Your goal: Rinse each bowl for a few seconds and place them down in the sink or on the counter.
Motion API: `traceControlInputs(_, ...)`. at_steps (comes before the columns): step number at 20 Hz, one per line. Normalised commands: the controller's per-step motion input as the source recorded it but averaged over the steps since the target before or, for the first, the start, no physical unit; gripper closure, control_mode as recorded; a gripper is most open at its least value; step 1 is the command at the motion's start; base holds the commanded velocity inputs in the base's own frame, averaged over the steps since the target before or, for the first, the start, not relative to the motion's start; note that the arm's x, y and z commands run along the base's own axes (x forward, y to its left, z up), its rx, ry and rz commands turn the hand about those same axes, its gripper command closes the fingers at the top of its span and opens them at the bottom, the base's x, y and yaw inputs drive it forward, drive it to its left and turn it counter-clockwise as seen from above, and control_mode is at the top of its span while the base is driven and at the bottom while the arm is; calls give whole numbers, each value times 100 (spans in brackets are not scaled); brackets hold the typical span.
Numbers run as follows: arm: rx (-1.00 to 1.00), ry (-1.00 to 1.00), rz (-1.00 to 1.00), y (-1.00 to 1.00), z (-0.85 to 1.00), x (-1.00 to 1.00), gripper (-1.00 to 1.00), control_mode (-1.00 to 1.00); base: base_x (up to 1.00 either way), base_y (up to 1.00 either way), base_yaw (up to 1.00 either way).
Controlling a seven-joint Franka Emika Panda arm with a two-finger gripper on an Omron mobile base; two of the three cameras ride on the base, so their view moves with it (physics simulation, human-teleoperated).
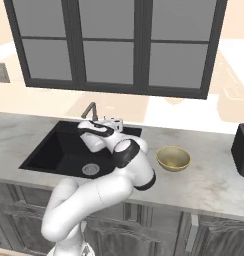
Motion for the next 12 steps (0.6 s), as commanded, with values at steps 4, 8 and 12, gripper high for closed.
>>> traceControlInputs(4,4,1,0,0,-13,21,-100,-100,0,0,0)
traceControlInputs(8,3,0,0,0,-9,21,-100,-100,0,0,0)
traceControlInputs(12,3,0,0,0,-10,20,-100,-100,0,0,0)
